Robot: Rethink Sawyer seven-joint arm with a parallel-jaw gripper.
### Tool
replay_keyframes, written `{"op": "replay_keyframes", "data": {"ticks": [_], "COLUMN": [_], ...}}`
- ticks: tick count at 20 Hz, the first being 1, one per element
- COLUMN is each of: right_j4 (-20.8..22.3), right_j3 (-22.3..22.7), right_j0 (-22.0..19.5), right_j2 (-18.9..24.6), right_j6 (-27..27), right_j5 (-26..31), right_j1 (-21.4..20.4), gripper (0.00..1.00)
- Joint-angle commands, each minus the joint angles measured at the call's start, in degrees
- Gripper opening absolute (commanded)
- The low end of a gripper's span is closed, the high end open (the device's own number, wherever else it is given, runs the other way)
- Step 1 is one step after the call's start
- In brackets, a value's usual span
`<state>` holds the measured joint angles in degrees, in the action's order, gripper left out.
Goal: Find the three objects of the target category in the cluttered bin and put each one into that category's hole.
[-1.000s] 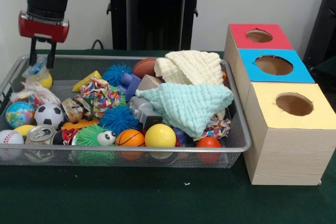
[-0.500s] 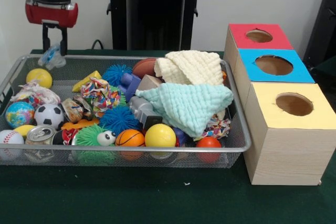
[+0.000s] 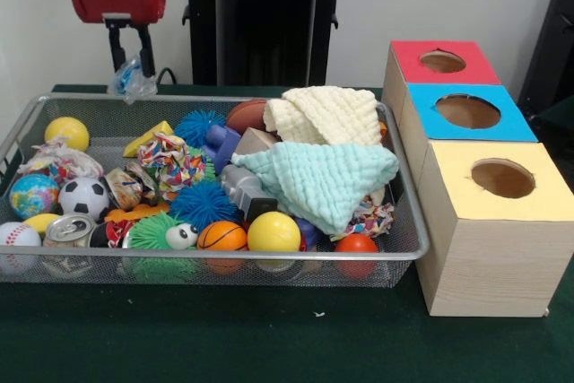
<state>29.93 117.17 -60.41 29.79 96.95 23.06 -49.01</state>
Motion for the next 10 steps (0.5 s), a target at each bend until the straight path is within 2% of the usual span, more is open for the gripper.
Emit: {"op": "replay_keyframes", "data": {"ticks": [1,10], "right_j4": [-5.5,-9.7], "right_j3": [5.4,6.0], "right_j0": [-0.7,1.2], "right_j2": [7.9,9.5], "right_j6": [-4.5,-3.5], "right_j5": [8.2,12.0], "right_j1": [-4.2,-8.7], "gripper": [0.0,0.0]}}
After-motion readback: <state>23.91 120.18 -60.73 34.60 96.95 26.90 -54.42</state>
